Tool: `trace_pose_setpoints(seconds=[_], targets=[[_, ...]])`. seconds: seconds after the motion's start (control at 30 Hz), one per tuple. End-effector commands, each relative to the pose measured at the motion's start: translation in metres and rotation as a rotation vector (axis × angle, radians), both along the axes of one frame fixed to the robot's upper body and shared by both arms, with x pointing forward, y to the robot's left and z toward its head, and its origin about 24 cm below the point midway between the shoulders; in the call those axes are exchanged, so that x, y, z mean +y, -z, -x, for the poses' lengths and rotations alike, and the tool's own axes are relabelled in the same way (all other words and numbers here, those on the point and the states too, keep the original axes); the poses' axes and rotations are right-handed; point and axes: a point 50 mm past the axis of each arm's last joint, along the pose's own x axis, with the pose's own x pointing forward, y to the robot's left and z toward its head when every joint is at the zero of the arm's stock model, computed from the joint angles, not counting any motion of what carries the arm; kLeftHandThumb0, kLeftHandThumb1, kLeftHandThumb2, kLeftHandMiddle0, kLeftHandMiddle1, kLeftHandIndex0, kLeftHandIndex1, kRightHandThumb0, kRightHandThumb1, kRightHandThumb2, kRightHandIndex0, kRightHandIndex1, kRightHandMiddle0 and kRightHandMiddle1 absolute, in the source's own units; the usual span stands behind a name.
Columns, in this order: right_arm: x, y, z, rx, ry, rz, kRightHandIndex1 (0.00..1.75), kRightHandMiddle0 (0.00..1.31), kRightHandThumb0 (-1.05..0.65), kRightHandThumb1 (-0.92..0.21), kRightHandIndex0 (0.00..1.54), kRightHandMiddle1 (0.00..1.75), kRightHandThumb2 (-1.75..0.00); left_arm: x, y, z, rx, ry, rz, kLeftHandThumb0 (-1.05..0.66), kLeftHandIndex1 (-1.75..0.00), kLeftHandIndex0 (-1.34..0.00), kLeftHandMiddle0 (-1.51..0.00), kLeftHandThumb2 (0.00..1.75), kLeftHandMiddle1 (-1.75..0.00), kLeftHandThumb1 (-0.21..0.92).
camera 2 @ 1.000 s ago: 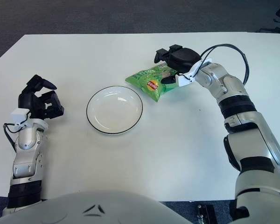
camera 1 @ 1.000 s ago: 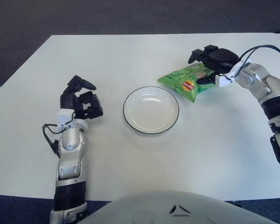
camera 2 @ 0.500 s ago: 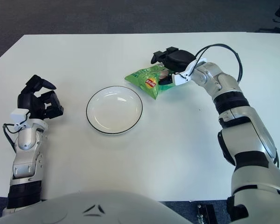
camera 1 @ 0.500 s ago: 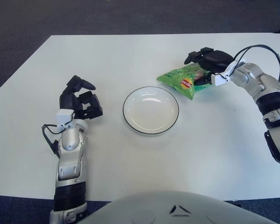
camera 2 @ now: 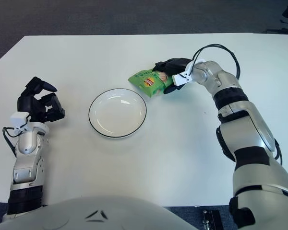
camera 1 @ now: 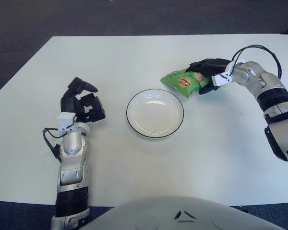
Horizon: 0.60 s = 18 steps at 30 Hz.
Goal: Put the snack into the plate.
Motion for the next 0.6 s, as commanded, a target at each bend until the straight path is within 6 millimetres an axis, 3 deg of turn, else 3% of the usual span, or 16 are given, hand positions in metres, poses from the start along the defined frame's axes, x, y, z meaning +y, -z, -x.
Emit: trace_pose_setpoints(seconds=[0.0, 0.2, 0.4, 0.5, 0.57], targets=[[0.000, 0.031, 0.003, 0.182, 0.050, 0.106, 0.00, 0.00, -1.03, -0.92, 0.00, 0.48, -0.30, -0.002, 0.030, 0.012, 0.118, -0.033, 0.058, -0.51, -1.75, -0.68, -1.34, 1.41, -1.75, 0.24], [-0.001, 0.040, 0.002, 0.268, 0.098, 0.150, 0.00, 0.00, -1.04, -0.92, 0.00, 0.38, -0.26, -0.002, 0.029, 0.012, 0.118, -0.038, 0.051, -0.51, -1.75, -0.68, -1.34, 1.42, -1.75, 0.24], [0.000, 0.065, 0.005, 0.245, 0.143, 0.165, 0.00, 0.00, -1.05, -0.92, 0.00, 0.32, -0.25, -0.003, 0.028, 0.013, 0.113, -0.038, 0.054, -0.52, -1.75, -0.69, -1.35, 1.42, -1.75, 0.23], [-0.003, 0.076, 0.006, 0.127, 0.170, 0.108, 0.00, 0.00, -1.01, -0.91, 0.00, 0.37, -0.24, -0.003, 0.028, 0.014, 0.108, -0.037, 0.069, -0.52, -1.75, -0.68, -1.35, 1.42, -1.75, 0.23], [-0.005, 0.083, 0.007, 0.060, 0.195, 0.081, 0.16, 0.00, -0.87, -0.79, 0.01, 0.60, -0.40, -0.003, 0.028, 0.014, 0.106, -0.036, 0.073, -0.51, -1.75, -0.68, -1.35, 1.41, -1.75, 0.24]])
